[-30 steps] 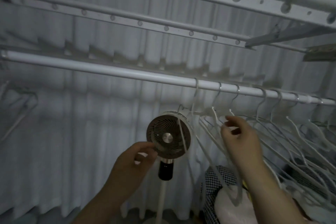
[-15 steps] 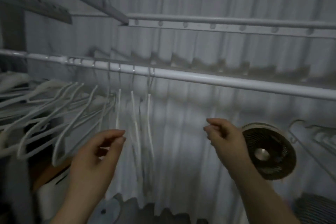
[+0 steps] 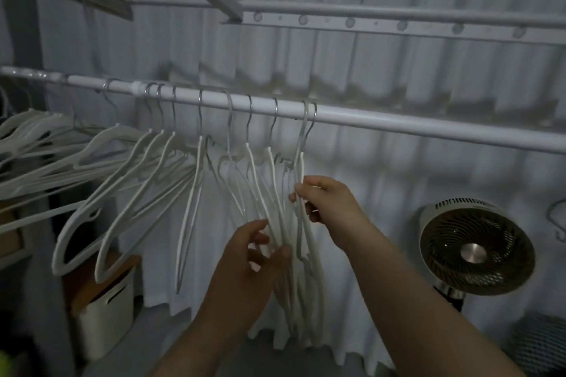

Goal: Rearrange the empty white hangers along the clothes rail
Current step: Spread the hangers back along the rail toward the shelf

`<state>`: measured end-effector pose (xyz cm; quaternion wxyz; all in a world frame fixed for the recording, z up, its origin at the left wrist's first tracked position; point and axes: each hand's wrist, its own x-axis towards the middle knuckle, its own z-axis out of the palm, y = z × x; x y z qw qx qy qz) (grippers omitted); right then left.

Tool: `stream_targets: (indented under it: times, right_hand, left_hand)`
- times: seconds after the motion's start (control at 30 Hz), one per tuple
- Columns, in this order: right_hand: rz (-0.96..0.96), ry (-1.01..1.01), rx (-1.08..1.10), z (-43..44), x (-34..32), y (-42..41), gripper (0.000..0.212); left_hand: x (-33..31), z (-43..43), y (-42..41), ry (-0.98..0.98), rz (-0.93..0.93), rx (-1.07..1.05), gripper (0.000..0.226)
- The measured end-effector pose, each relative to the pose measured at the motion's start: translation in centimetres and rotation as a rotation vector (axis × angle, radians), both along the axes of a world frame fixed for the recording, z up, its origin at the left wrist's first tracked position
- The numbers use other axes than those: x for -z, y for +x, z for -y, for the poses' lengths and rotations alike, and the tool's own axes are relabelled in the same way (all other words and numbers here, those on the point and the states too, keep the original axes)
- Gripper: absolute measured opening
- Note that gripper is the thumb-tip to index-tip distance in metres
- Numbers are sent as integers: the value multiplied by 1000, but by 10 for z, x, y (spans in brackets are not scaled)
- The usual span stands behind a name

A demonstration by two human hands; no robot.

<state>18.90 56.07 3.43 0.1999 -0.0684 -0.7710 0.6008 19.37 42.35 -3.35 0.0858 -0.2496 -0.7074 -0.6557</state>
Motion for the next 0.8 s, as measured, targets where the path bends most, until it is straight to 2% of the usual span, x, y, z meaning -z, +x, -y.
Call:
stream_targets:
  times: [0.17, 0.3, 0.37, 0.5, 0.67, 0.73, 0.8]
  right_hand:
    - [100, 20, -87, -4, -10, -4, 27]
    - [99, -36, -135, -2, -10, -3, 26]
    - [78, -66, -142, -2, -9, 0, 24]
    - [49, -68, -73, -8, -8, 12, 23]
    - [34, -18, 94, -25, -6, 26, 15]
    - [5, -19, 163, -31, -6, 32, 4]
    - [-28, -12, 215, -37, -4, 37, 6]
  left_hand:
    - [-13, 0, -7, -117, -241, -171, 31]
    - [-22, -4, -6, -273, -366, -242, 17]
    - [-23, -6, -6, -332, -394, -285, 33]
    - [-31, -8, -5, -483, -426, -301, 47]
    - [-40, -12, -10, -798, -538, -356, 55]
    - [-42, -17, -10, -798, -658, -417, 52]
    - [-51, -21, -2, -810, -749, -490, 57]
